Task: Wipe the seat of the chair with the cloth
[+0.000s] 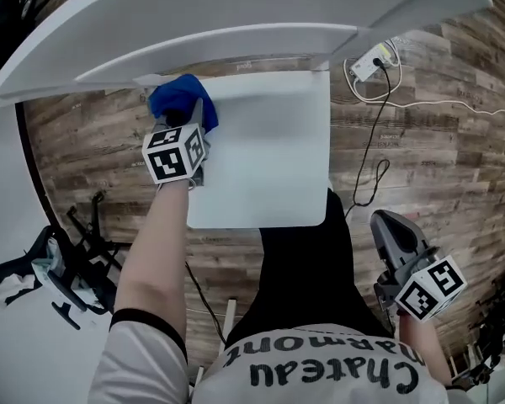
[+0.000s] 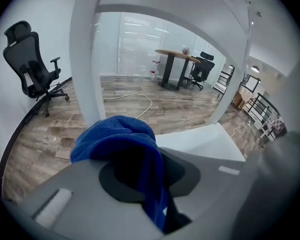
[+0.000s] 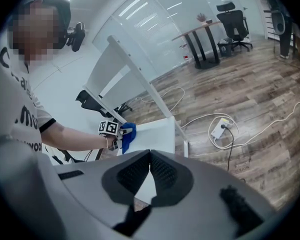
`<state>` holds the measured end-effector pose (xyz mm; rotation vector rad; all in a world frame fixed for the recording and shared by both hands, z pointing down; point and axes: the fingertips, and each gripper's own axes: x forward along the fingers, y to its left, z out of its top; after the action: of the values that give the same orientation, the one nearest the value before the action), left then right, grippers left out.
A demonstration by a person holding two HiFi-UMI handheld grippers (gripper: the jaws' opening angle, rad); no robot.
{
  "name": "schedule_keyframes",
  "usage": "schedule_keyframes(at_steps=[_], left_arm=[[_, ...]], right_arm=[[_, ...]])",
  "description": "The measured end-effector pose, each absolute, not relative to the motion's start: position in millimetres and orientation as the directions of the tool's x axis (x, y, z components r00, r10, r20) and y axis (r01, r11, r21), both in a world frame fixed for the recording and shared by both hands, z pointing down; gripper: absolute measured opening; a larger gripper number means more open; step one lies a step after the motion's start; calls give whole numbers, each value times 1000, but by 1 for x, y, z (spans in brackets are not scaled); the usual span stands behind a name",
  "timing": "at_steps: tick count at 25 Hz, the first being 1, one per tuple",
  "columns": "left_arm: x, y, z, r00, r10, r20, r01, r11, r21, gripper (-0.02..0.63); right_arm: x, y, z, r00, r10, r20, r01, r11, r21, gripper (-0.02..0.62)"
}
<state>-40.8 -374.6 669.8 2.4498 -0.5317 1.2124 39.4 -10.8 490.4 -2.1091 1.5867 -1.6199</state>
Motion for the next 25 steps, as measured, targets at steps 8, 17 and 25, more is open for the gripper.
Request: schedule_keyframes(at_steps=[8, 17, 25], left_arm=[[26, -304, 668, 648, -78, 758, -383, -893, 236, 72], [83, -214, 668, 690, -22, 723, -359, -878, 316, 71], [121, -165, 670, 704, 40, 709, -287, -897, 336, 71]], right_arm=[[49, 24, 497, -22, -735, 677, -616, -524, -589, 14], [54, 67, 504, 43, -754, 656, -560, -562, -609, 14], [60, 109, 510, 84, -733, 675, -529, -607, -593, 14]])
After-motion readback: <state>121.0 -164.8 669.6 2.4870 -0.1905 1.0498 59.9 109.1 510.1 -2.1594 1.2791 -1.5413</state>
